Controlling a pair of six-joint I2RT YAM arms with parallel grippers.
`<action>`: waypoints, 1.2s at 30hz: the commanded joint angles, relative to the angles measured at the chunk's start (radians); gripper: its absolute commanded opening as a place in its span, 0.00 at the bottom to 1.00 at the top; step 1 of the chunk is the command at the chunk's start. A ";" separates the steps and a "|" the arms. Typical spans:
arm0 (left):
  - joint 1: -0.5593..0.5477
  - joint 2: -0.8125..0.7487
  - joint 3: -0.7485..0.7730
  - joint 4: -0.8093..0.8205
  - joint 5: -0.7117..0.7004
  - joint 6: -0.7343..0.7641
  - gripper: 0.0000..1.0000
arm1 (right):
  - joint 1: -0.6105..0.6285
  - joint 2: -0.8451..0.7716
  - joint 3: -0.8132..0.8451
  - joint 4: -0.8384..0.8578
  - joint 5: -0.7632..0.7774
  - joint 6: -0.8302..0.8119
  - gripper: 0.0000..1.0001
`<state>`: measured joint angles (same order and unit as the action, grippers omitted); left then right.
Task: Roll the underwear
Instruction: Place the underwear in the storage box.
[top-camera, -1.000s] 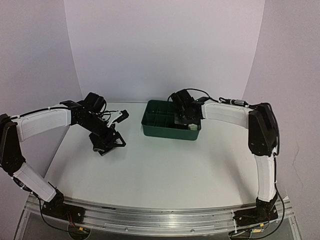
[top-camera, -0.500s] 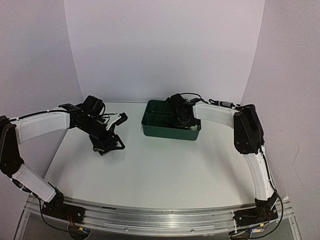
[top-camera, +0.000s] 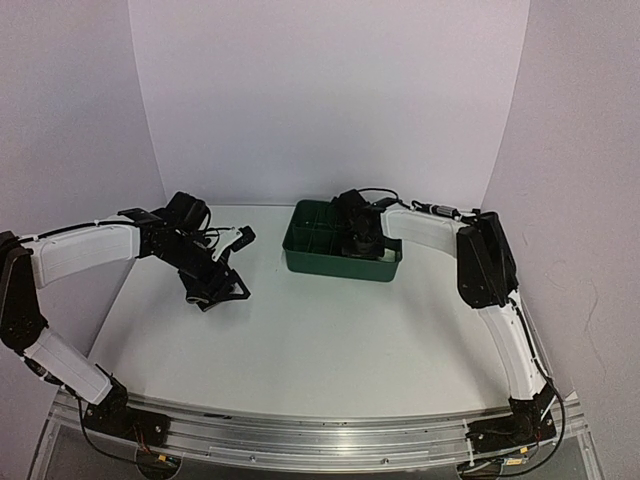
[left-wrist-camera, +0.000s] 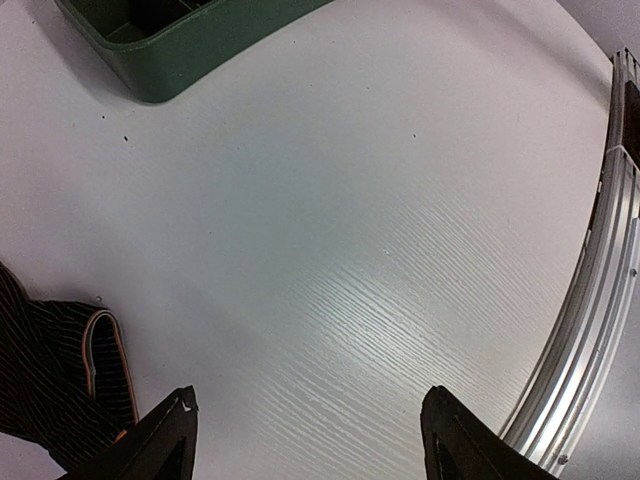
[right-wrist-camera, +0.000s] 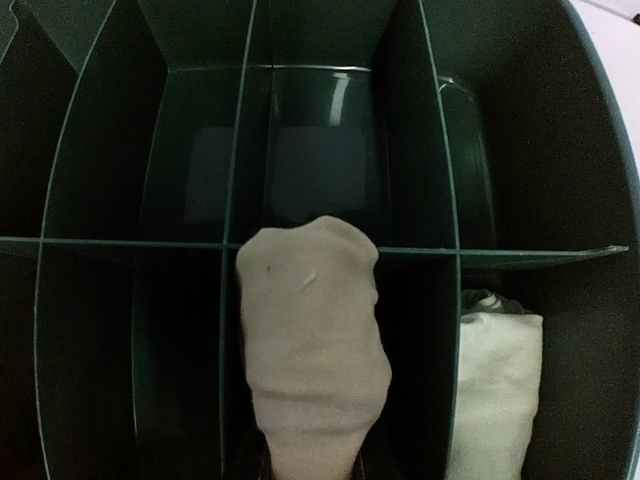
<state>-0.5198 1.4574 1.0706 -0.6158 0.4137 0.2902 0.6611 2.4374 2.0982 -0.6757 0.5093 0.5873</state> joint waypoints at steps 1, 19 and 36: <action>0.005 -0.028 -0.011 0.033 -0.017 0.014 0.76 | -0.011 0.011 -0.043 -0.042 -0.095 0.061 0.08; 0.006 -0.028 -0.013 0.035 -0.022 0.016 0.76 | -0.042 -0.079 -0.083 -0.059 -0.194 -0.132 0.46; 0.005 -0.015 -0.004 0.035 -0.010 0.019 0.76 | -0.043 -0.133 0.061 -0.108 -0.168 -0.301 0.47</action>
<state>-0.5198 1.4574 1.0557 -0.6003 0.3965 0.2920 0.6185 2.3749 2.0913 -0.7560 0.3473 0.3547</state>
